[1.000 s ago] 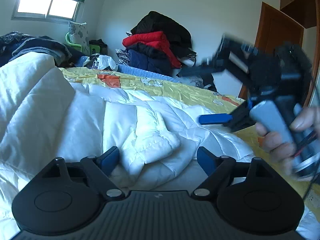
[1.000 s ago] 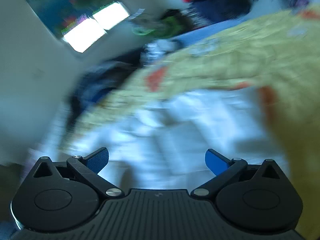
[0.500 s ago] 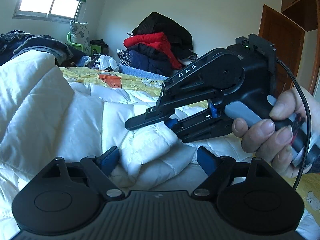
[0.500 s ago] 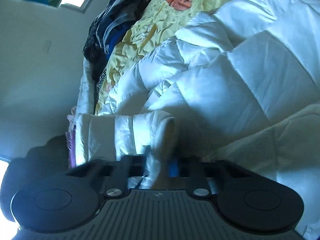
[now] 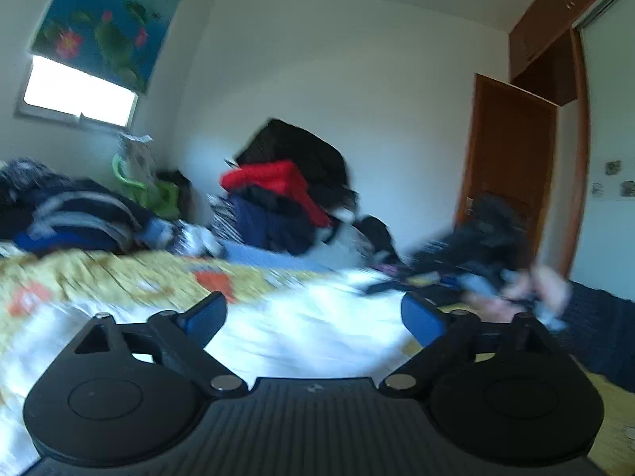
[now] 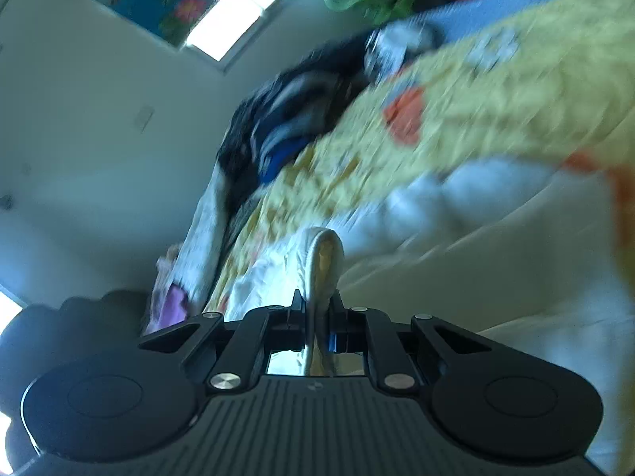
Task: Fold small clothes
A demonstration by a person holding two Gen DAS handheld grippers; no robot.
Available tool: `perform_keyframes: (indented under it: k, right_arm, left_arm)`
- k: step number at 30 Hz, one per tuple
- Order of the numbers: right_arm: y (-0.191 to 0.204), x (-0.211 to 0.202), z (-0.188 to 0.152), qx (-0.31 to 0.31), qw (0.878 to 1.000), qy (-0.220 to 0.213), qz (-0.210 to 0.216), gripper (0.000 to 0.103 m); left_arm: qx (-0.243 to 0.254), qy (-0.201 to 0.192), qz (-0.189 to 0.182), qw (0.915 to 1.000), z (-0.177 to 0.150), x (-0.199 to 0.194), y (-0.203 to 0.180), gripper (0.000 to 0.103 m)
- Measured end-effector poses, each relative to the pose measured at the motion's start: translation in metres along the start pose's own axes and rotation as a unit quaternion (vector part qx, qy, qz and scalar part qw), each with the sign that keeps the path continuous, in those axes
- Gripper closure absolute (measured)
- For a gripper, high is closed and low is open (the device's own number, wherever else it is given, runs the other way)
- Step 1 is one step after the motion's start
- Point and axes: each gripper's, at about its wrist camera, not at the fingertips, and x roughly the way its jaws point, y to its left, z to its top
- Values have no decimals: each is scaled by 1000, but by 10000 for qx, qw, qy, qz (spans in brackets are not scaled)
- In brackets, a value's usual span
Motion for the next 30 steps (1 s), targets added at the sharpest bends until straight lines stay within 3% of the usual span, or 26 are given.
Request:
perform_keyframes:
  k: [2, 5, 8, 12, 15, 18, 22, 27, 30]
  right_arm:
    - [-18, -24, 7, 131, 9994, -203, -238, 88]
    - [-51, -38, 6, 414, 9969, -211, -638, 88]
    - [-79, -31, -7, 567, 9923, -54, -1099, 88]
    - [-105, -12, -28, 782, 9880, 39, -1329, 89]
    - [-111, -5, -36, 835, 9883, 32, -1277, 88]
    - [-108, -2, -41, 746, 9882, 87, -1338, 89]
    - [-104, 2, -46, 532, 9861, 216, -1557, 88]
    - [-106, 2, -49, 631, 9866, 103, -1498, 87]
    - [-100, -10, -49, 704, 9876, 1, -1404, 75]
  left_arm:
    - [96, 51, 197, 9997, 5, 12, 16, 6]
    - [-2, 530, 391, 9978, 9, 50, 49, 6]
    - [-261, 1480, 391, 9879, 5, 99, 81, 6]
    - [-464, 2089, 1023, 9715, -17, 138, 118, 6]
    - [-538, 2310, 1203, 9640, -36, 145, 133, 6]
    - [-449, 2385, 1193, 9627, -50, 150, 143, 5]
    - [-785, 2428, 1144, 9601, -59, 153, 150, 4]
    - [-358, 2468, 1396, 9583, -61, 153, 134, 4]
    - [-156, 2443, 1513, 9577, -48, 137, 124, 5]
